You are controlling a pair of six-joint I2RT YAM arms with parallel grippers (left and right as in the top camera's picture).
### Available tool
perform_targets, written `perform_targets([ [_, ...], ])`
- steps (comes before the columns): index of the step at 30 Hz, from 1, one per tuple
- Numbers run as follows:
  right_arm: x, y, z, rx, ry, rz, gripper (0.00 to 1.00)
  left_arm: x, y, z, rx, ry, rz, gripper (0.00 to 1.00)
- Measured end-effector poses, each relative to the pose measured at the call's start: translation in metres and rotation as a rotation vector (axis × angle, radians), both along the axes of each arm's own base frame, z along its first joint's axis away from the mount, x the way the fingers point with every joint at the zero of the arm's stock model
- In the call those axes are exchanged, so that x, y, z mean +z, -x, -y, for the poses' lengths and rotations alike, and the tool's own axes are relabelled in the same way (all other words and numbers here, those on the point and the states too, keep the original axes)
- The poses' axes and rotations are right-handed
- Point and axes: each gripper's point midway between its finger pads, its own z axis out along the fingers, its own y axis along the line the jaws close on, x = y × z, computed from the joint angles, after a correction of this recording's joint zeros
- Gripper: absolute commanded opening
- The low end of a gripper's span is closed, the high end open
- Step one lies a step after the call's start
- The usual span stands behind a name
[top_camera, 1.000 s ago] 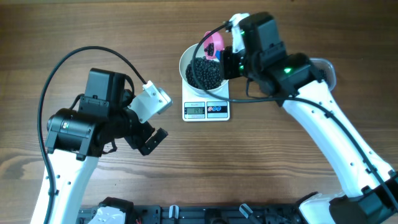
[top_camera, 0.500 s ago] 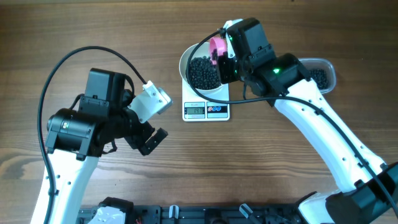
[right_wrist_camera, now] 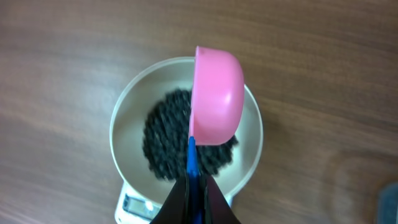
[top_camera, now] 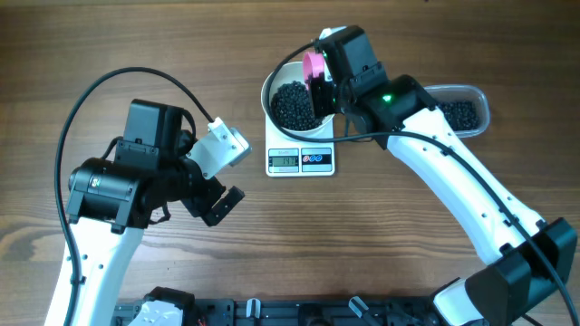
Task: Scoop item into bowl and weigh 150g on scale
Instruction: 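Move the scoop left over the white bowl and tip a few beans in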
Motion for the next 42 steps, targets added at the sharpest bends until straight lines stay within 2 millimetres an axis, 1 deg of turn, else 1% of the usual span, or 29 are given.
perform_targets([
  [6, 0.003, 0.000, -0.009, 0.003, -0.062, -0.011, 0.04, 0.000, 0.000, 0.000, 0.000, 0.000, 0.000, 1.00],
  [12, 0.002, 0.007, -0.019, -0.023, -0.163, -0.072, 0.05, 0.000, 0.000, 0.000, 0.000, 0.000, 0.000, 1.00],
  [15, -0.002, 0.012, -0.019, -0.027, -0.165, -0.105, 0.04, 0.000, 0.000, 0.000, 0.000, 0.000, 0.000, 1.00],
  [21, 0.003, 0.007, -0.021, -0.027, -0.183, -0.081, 0.04, 0.000, 0.000, 0.000, 0.000, 0.000, 0.000, 1.00],
  [28, 0.004, 0.007, -0.023, -0.058, -0.227, -0.098, 0.04, 0.000, 0.000, 0.000, 0.000, 0.000, 0.000, 1.00],
  [36, 0.022, -0.011, -0.028, -0.166, -0.376, -0.064, 0.04, 0.000, 0.000, 0.000, 0.000, 0.000, 0.000, 1.00],
  [40, 0.043, -0.027, -0.034, -0.189, -0.472, 0.005, 0.04, 0.000, 0.000, 0.000, 0.000, 0.000, 0.000, 1.00],
  [41, 0.053, -0.032, -0.037, -0.189, -0.509, 0.038, 0.04, 0.000, 0.000, 0.000, 0.000, 0.000, 0.000, 1.00],
  [42, 0.056, -0.034, -0.038, -0.192, -0.524, 0.047, 0.04, 0.000, 0.000, 0.000, 0.000, 0.000, 0.000, 1.00],
])
